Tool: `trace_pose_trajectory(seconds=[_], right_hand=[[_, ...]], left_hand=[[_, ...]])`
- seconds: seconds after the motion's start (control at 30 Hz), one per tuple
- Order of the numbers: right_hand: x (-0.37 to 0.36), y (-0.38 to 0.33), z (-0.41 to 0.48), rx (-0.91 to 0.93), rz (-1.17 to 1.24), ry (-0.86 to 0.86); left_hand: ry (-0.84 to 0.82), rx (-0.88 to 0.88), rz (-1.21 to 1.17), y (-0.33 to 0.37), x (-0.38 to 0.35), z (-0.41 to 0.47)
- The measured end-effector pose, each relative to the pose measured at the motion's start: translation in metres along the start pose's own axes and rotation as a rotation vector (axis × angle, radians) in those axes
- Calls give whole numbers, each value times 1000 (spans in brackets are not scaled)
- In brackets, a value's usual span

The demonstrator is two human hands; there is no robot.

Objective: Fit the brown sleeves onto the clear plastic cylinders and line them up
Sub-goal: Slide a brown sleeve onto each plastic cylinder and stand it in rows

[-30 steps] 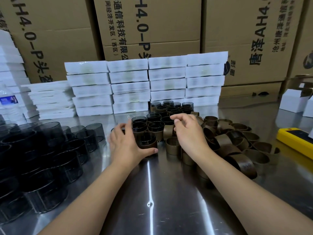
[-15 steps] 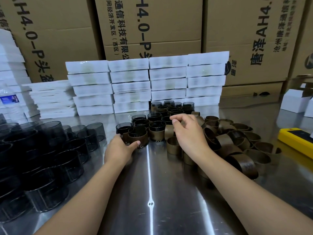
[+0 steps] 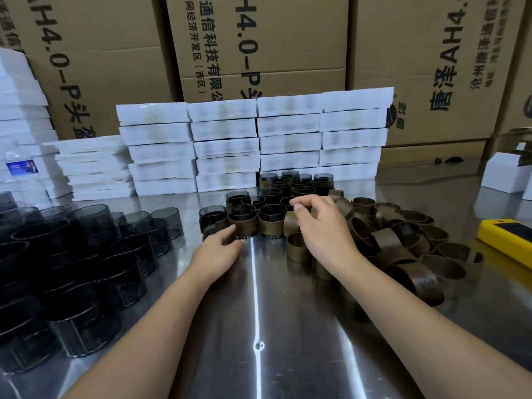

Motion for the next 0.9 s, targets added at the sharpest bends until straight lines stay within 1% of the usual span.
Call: trace_pose_trajectory(seconds=[0.07, 0.1, 0.13, 0.2, 0.23, 0.3, 0.4, 0.47, 0.5, 0.57, 0.77, 0.83, 0.9], right_hand=[[0, -1, -1, 4, 2, -5], [-1, -2, -1, 6, 5, -8], [-1, -2, -1, 6, 10, -10], [-2, -2, 0, 3, 29, -13], [-3, -2, 0, 2, 40, -15], [-4, -3, -1, 6, 50, -18], [-7, -3, -2, 8, 51, -34], [-8, -4, -2, 8, 51, -42], [-8, -4, -2, 9, 51, -43], [-9, -5, -3, 9, 53, -43], [-5, -5, -2, 24, 13, -10], [-2, -3, -1, 27, -71, 18], [2, -2, -1, 42, -256, 40]], left_hand=[[-19, -27, 84, 4, -3, -1], [3, -54, 180, 7, -2, -2], [57, -87, 311, 13, 3, -5], [231, -152, 580, 28, 22, -10], [306, -165, 674, 35, 33, -14], [381, -122, 771, 41, 53, -19], [348, 95, 895, 25, 78, -18], [285, 238, 914, 9, 88, -19], [255, 278, 909, 4, 90, -19], [225, 293, 910, 0, 88, -18], [224, 220, 941, 13, 78, -21], [212, 160, 954, 21, 68, -23], [193, 53, 948, 35, 52, -26]])
Point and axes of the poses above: each hand's wrist, its own z-axis towards the middle knuckle, its own x-axis out of the back of the hand, y = z × x, the point moved 10 cm from there along z, towards the middle knuckle, and after that the axes turned 1 degree about x, right-handed, at the moved point
